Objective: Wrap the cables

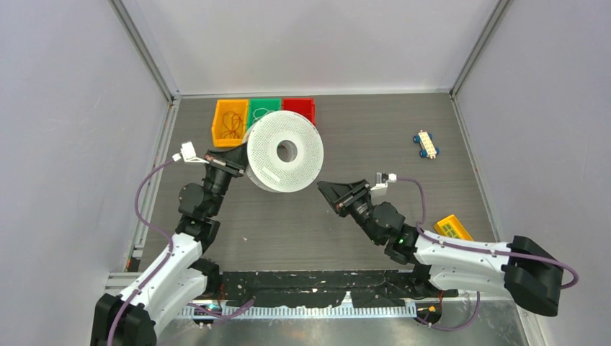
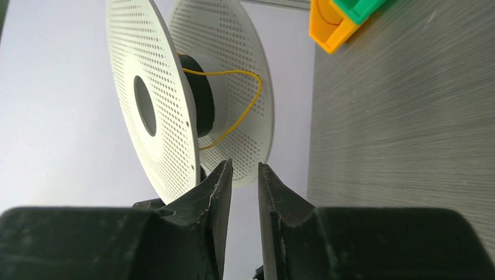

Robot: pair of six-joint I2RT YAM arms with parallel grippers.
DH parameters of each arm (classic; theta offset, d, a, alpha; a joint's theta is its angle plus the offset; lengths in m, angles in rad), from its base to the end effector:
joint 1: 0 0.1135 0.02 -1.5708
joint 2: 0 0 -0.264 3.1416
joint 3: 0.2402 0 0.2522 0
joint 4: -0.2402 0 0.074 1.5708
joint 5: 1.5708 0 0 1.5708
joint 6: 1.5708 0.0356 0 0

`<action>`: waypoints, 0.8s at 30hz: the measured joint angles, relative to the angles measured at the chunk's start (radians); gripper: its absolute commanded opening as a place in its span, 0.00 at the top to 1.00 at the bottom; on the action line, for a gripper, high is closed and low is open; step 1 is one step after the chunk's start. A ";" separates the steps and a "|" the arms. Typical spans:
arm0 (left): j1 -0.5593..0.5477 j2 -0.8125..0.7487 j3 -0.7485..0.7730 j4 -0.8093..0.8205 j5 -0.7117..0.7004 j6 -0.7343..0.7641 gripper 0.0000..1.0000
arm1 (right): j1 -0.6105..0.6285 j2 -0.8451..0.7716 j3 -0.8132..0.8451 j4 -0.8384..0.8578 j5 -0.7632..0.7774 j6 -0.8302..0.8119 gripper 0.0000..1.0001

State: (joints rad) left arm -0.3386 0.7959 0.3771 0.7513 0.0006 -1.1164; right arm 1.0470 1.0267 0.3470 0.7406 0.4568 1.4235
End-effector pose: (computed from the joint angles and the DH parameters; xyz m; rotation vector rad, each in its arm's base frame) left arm 0.1765 -0.0622 0.2931 -0.5079 1.2410 -1.2516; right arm 0.1223 0.1803 0.2385 0.7326 1.5954 1.5799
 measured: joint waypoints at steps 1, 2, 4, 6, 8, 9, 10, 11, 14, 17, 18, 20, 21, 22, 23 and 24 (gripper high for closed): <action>0.000 0.000 0.000 0.000 0.000 0.006 1.00 | 0.000 -0.030 -0.011 -0.031 0.006 -0.011 0.70; 0.000 0.001 0.000 -0.001 0.000 0.011 1.00 | 0.001 -0.061 -0.025 -0.063 0.015 -0.022 0.69; 0.000 0.004 0.000 0.001 0.000 0.022 1.00 | 0.001 -0.122 -0.050 -0.138 0.041 -0.056 0.66; 0.000 0.016 -0.003 0.011 0.001 0.025 1.00 | 0.000 -0.181 -0.063 -0.207 0.071 -0.107 0.62; 0.000 0.034 -0.013 0.030 0.004 0.026 1.00 | 0.000 -0.264 -0.065 -0.273 0.109 -0.192 0.60; 0.000 0.042 -0.019 0.037 0.010 0.028 1.00 | -0.001 -0.304 -0.065 -0.285 0.124 -0.246 0.60; 0.000 0.048 -0.024 0.039 0.015 0.030 1.00 | -0.002 -0.343 -0.065 -0.290 0.134 -0.305 0.60; 0.000 0.053 -0.027 0.039 0.022 0.033 1.00 | -0.002 -0.373 -0.062 -0.296 0.142 -0.369 0.60; 0.000 0.056 -0.028 0.040 0.045 0.043 1.00 | -0.002 -0.424 -0.039 -0.327 0.155 -0.534 0.62; 0.000 0.056 -0.028 0.045 0.074 0.051 1.00 | -0.010 -0.424 -0.011 -0.346 0.151 -0.667 0.64; 0.000 0.056 -0.028 0.045 0.086 0.052 1.00 | -0.017 -0.416 -0.008 -0.351 0.141 -0.697 0.63; 0.000 0.056 -0.028 0.045 0.113 0.055 1.00 | -0.037 -0.395 -0.006 -0.362 0.101 -0.740 0.56; 0.000 0.057 -0.028 0.045 0.130 0.055 1.00 | -0.048 -0.386 -0.005 -0.369 0.080 -0.749 0.49; 0.000 0.060 -0.027 0.047 0.148 0.054 1.00 | -0.057 -0.382 -0.005 -0.377 0.057 -0.755 0.47; 0.000 0.068 -0.028 0.055 0.167 0.052 1.00 | -0.068 -0.377 -0.005 -0.391 0.031 -0.757 0.42; 0.000 0.080 -0.028 0.066 0.185 0.051 1.00 | -0.075 -0.381 -0.005 -0.412 0.012 -0.757 0.39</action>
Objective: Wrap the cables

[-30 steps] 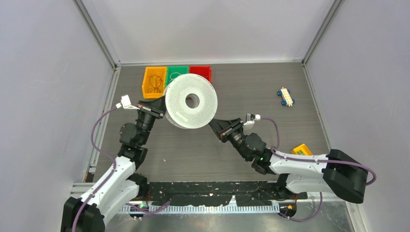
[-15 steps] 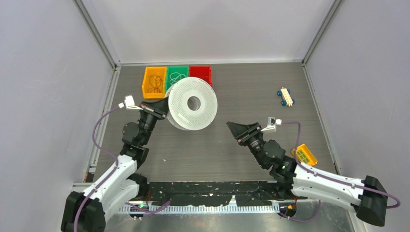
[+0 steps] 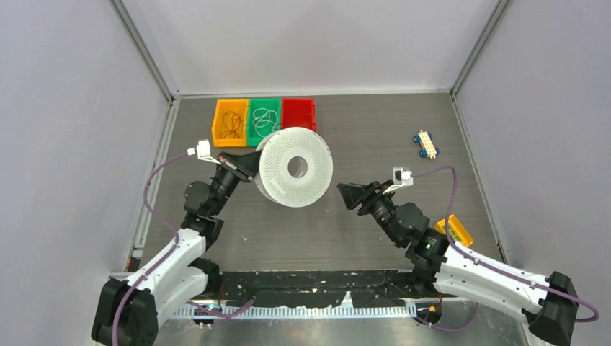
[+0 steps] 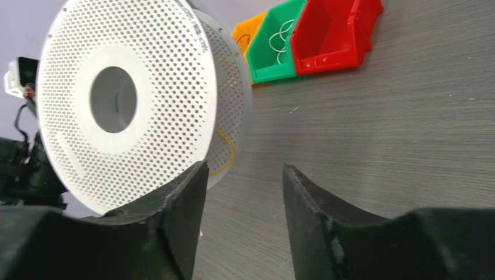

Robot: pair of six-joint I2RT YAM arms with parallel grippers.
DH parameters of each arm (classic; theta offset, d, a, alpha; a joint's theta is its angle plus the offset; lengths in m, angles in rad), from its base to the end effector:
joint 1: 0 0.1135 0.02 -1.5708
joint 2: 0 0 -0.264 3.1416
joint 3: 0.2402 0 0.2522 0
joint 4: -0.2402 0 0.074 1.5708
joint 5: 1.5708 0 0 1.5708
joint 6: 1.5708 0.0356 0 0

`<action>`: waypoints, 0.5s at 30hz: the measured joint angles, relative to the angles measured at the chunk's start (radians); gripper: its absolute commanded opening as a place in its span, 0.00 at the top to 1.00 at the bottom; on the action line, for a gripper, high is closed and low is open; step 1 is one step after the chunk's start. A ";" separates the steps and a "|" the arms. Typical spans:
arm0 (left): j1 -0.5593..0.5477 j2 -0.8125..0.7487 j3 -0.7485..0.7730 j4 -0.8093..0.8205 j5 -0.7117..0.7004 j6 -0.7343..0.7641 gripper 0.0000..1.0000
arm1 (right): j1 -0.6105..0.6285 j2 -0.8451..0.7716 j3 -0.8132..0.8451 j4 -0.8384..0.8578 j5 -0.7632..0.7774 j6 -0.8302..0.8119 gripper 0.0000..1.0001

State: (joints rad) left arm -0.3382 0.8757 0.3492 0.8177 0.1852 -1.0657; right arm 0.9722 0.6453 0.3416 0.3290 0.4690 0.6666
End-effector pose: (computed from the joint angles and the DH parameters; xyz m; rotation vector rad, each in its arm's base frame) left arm 0.1839 -0.0716 0.2763 -0.3331 1.3636 -1.3073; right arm 0.1071 0.1285 0.2590 0.1420 1.6185 0.9253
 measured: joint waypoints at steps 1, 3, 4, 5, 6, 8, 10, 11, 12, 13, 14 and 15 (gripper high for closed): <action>0.000 0.011 0.000 0.011 0.012 -0.001 1.00 | -0.004 -0.013 0.000 -0.014 -0.018 0.004 0.32; 0.000 0.043 -0.013 0.062 0.037 0.000 1.00 | -0.013 -0.052 0.000 -0.024 -0.042 0.019 0.24; 0.000 0.053 -0.022 0.084 0.044 0.001 1.00 | -0.019 -0.067 0.000 -0.024 -0.054 0.022 0.22; 0.000 0.066 -0.035 0.114 0.055 0.005 1.00 | -0.028 -0.085 0.002 -0.024 -0.076 0.028 0.17; 0.000 0.079 -0.046 0.139 0.066 0.009 1.00 | -0.039 -0.094 0.005 -0.023 -0.095 0.037 0.14; 0.000 0.113 -0.061 0.198 0.084 0.013 1.00 | -0.064 -0.099 0.018 -0.019 -0.145 0.048 0.08; 0.000 0.153 -0.069 0.261 0.097 0.005 1.00 | -0.105 -0.071 0.043 -0.014 -0.220 0.056 0.05; 0.000 0.182 -0.072 0.306 0.104 -0.003 1.00 | -0.131 -0.046 0.056 -0.009 -0.272 0.060 0.03; 0.000 0.217 -0.076 0.359 0.112 -0.018 1.00 | -0.159 -0.021 0.068 -0.005 -0.327 0.062 0.01; 0.001 0.242 -0.077 0.390 0.117 -0.032 1.00 | -0.198 0.012 0.079 0.008 -0.401 0.066 0.01; 0.002 0.267 -0.077 0.419 0.125 -0.049 1.00 | -0.240 0.039 0.086 0.024 -0.470 0.068 0.00; 0.004 0.285 -0.077 0.439 0.133 -0.060 1.00 | -0.281 0.064 0.091 0.040 -0.533 0.070 0.00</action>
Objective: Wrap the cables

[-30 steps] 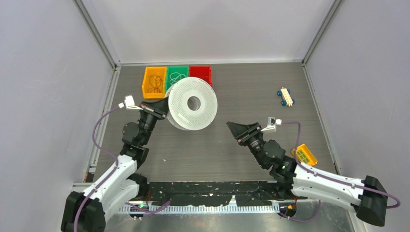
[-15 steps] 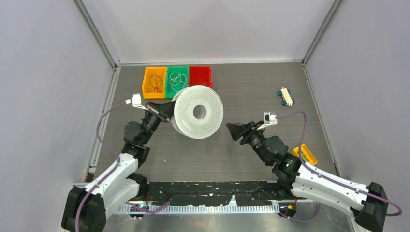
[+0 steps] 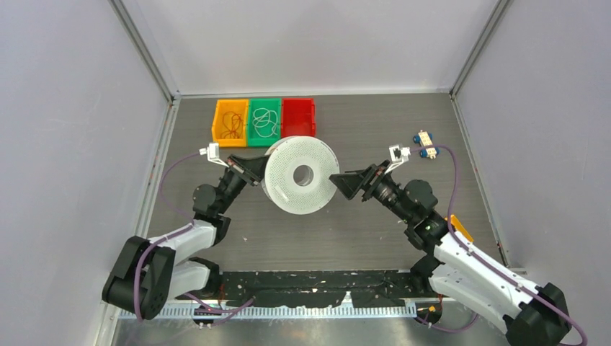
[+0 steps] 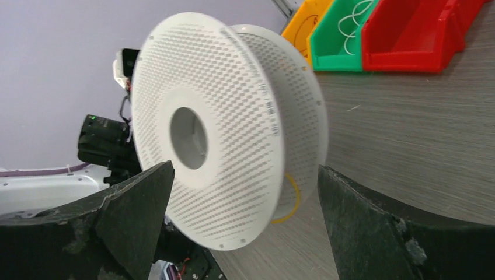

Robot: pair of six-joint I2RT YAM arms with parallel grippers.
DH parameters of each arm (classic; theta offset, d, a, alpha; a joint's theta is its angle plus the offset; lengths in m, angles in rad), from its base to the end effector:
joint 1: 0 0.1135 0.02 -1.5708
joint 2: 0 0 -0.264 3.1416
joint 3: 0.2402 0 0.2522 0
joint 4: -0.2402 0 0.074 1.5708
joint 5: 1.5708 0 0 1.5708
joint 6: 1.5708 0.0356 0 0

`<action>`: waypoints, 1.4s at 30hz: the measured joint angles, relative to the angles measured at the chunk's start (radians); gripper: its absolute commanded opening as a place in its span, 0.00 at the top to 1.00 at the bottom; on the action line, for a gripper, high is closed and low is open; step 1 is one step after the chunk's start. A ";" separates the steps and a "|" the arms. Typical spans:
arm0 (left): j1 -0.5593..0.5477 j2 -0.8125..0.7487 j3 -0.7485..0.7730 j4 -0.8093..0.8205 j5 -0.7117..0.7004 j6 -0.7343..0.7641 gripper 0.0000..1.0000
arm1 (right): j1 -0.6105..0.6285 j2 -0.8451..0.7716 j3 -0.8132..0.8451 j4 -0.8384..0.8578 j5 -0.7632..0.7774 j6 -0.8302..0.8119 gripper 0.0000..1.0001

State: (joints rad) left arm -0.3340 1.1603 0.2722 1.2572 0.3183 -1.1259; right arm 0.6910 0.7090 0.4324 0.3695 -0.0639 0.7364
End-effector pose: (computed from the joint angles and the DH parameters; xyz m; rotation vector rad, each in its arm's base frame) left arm 0.2007 -0.0814 0.2423 -0.2244 1.3400 -1.4453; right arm 0.1378 0.1169 0.2864 -0.0197 1.5980 1.1861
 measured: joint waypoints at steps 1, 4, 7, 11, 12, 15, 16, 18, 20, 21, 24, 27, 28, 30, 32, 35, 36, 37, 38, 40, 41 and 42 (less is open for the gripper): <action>0.001 0.010 0.000 0.016 0.009 -0.008 1.00 | -0.045 0.031 0.003 0.014 -0.067 0.002 0.01; 0.002 0.013 0.000 0.055 0.034 -0.021 1.00 | -0.141 0.090 0.006 0.028 -0.209 0.000 0.07; 0.002 0.013 0.000 0.086 0.053 -0.028 1.00 | -0.177 0.137 0.019 0.071 -0.318 0.001 0.20; 0.002 0.026 0.000 0.108 0.085 -0.049 1.00 | -0.189 0.233 0.039 0.219 -0.448 0.040 0.41; 0.002 0.030 0.000 0.108 0.091 -0.049 1.00 | -0.190 0.269 0.042 0.274 -0.485 0.068 0.52; 0.002 0.036 0.000 0.108 0.103 -0.049 1.00 | -0.191 0.322 0.046 0.350 -0.532 0.105 0.74; 0.002 0.038 0.000 0.109 0.106 -0.049 1.00 | -0.191 0.336 0.047 0.372 -0.542 0.115 0.82; 0.005 0.048 0.000 0.113 0.111 -0.053 0.95 | -0.192 0.353 0.047 0.425 -0.573 0.164 0.92; 0.007 0.059 0.000 0.123 0.117 -0.070 0.90 | -0.193 0.352 0.047 0.467 -0.592 0.204 0.94; 0.007 0.062 0.001 0.134 0.117 -0.074 0.87 | -0.194 0.351 0.048 0.486 -0.604 0.236 0.94; 0.005 0.062 0.001 0.143 0.117 -0.068 0.77 | -0.200 0.351 0.048 0.515 -0.620 0.292 0.95; 0.003 0.064 -0.006 0.140 0.109 -0.050 0.70 | -0.223 0.351 0.047 0.550 -0.621 0.335 0.94; 0.004 0.064 -0.010 0.140 0.105 -0.047 0.68 | -0.234 0.351 0.047 0.558 -0.616 0.345 0.95; 0.005 0.064 -0.023 0.142 0.100 -0.041 0.58 | -0.251 0.352 0.047 0.569 -0.601 0.362 0.95; 0.005 0.061 -0.040 0.144 0.097 -0.037 0.54 | -0.263 0.352 0.045 0.570 -0.586 0.370 0.95; 0.005 0.039 -0.068 0.144 0.087 -0.019 0.46 | -0.278 0.352 0.040 0.568 -0.563 0.370 0.95; 0.005 0.023 -0.079 0.142 0.082 -0.013 0.46 | -0.283 0.352 0.038 0.566 -0.554 0.370 0.95; 0.005 0.004 -0.092 0.135 0.072 -0.003 0.45 | -0.291 0.352 0.034 0.566 -0.547 0.370 0.95; 0.005 -0.018 -0.105 0.120 0.060 0.010 0.45 | -0.298 0.352 0.031 0.565 -0.543 0.372 0.94; 0.007 -0.066 -0.130 0.077 0.035 0.035 0.45 | -0.316 0.352 0.023 0.565 -0.539 0.374 0.95; 0.007 -0.098 -0.142 0.047 0.020 0.047 0.44 | -0.327 0.352 0.019 0.562 -0.534 0.370 0.94; 0.007 -0.134 -0.150 0.013 0.006 0.062 0.44 | -0.339 0.352 0.014 0.555 -0.528 0.366 0.95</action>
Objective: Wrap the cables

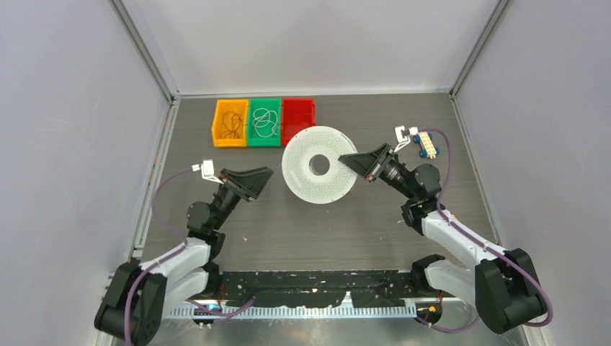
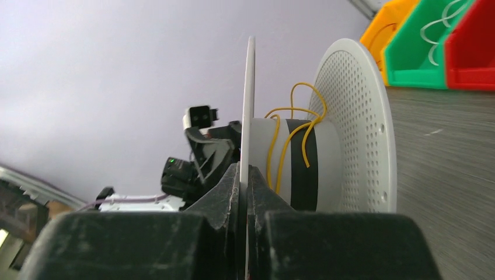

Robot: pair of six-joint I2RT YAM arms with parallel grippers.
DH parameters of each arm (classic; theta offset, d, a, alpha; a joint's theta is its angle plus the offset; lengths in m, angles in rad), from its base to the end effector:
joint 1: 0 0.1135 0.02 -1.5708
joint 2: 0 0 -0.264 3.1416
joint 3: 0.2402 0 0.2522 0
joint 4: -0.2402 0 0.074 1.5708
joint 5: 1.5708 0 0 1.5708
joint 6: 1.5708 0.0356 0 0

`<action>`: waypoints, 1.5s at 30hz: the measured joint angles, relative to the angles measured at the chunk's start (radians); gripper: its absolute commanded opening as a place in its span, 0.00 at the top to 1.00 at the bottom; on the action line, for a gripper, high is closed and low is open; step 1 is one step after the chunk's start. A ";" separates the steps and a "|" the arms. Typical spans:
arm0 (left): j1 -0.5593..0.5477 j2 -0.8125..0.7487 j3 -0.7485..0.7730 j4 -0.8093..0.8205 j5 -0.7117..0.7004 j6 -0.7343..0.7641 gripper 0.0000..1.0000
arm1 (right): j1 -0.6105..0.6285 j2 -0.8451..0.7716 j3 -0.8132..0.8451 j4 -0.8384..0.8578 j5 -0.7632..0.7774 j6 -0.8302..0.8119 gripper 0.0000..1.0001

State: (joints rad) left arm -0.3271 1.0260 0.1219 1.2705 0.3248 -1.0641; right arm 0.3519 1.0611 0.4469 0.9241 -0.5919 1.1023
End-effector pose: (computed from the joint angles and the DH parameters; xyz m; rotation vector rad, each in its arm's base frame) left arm 0.1691 -0.0694 0.2225 -0.1812 1.3391 -1.3909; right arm 0.2040 0.0960 0.2834 -0.0309 1.5019 1.5783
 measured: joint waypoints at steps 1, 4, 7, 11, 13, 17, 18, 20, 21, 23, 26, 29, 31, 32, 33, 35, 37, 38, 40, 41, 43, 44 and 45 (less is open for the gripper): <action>0.000 -0.035 -0.006 -0.034 -0.013 0.013 0.44 | -0.010 0.001 -0.003 -0.008 0.004 0.000 0.95; 0.000 -0.175 -0.012 -0.182 -0.064 0.065 0.43 | -0.035 0.016 -0.006 -0.043 0.016 -0.017 0.95; 0.000 -0.335 -0.012 -0.360 -0.132 0.124 0.43 | -0.042 0.059 -0.006 -0.053 0.027 -0.034 0.95; 0.000 -0.500 0.017 -0.625 -0.206 0.217 0.43 | -0.042 0.171 -0.013 -0.031 0.031 -0.043 0.95; 0.000 -0.547 0.062 -0.764 -0.232 0.269 0.43 | -0.042 0.253 -0.020 -0.003 0.030 -0.041 0.95; 0.000 -0.578 0.182 -0.984 -0.251 0.375 0.43 | -0.045 0.431 -0.021 0.081 0.023 -0.017 0.95; 0.000 -0.577 0.220 -1.039 -0.251 0.402 0.42 | -0.047 0.476 -0.021 0.105 0.018 -0.007 0.94; 0.000 -0.569 0.298 -1.137 -0.252 0.460 0.41 | -0.051 0.561 -0.019 0.154 0.011 0.019 0.94; 0.000 -0.566 0.322 -1.167 -0.252 0.477 0.40 | -0.053 0.589 -0.018 0.172 0.005 0.035 0.92; 0.000 -0.563 0.359 -1.224 -0.250 0.511 0.40 | -0.056 0.639 -0.013 0.220 -0.005 0.063 0.83; 0.000 -0.563 0.369 -1.276 -0.245 0.542 0.39 | -0.063 0.679 -0.008 0.274 -0.011 0.087 0.71; 0.000 -0.558 0.372 -1.332 -0.238 0.560 0.38 | -0.078 0.714 -0.007 0.304 -0.011 0.109 0.45; 0.000 -0.554 0.380 -1.361 -0.235 0.573 0.38 | -0.091 0.719 -0.008 0.302 -0.012 0.113 0.39; 0.000 -0.551 0.393 -1.383 -0.234 0.586 0.38 | -0.101 0.719 -0.010 0.298 -0.012 0.114 0.35; 0.000 -0.550 0.403 -1.395 -0.232 0.601 0.37 | -0.113 0.719 -0.011 0.294 -0.012 0.114 0.32; 0.000 -0.550 0.431 -1.415 -0.225 0.630 0.35 | -0.138 0.712 -0.019 0.275 -0.010 0.115 0.22; 0.000 -0.552 0.456 -1.427 -0.219 0.658 0.30 | -0.164 0.684 -0.031 0.227 -0.007 0.109 0.16; 0.000 -0.552 0.472 -1.434 -0.216 0.680 0.27 | -0.177 0.655 -0.035 0.183 -0.003 0.100 0.12; 0.000 -0.549 0.507 -1.462 -0.207 0.716 0.23 | -0.194 0.570 -0.035 0.056 0.015 0.063 0.06; 0.000 -0.545 0.522 -1.474 -0.202 0.734 0.20 | -0.200 0.531 -0.034 0.002 0.024 0.042 0.04; 0.000 -0.529 0.556 -1.503 -0.193 0.759 0.16 | -0.203 0.435 -0.016 -0.158 0.061 -0.015 0.03; 0.000 -0.517 0.575 -1.518 -0.188 0.773 0.15 | -0.203 0.386 0.000 -0.242 0.087 -0.049 0.04; 0.000 -0.507 0.588 -1.527 -0.183 0.785 0.13 | -0.203 0.344 0.016 -0.317 0.110 -0.080 0.04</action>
State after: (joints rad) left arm -0.3275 0.5190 0.7097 -0.2569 0.1417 -0.2794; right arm 0.1493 1.4052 0.4633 0.6075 -0.4816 1.0225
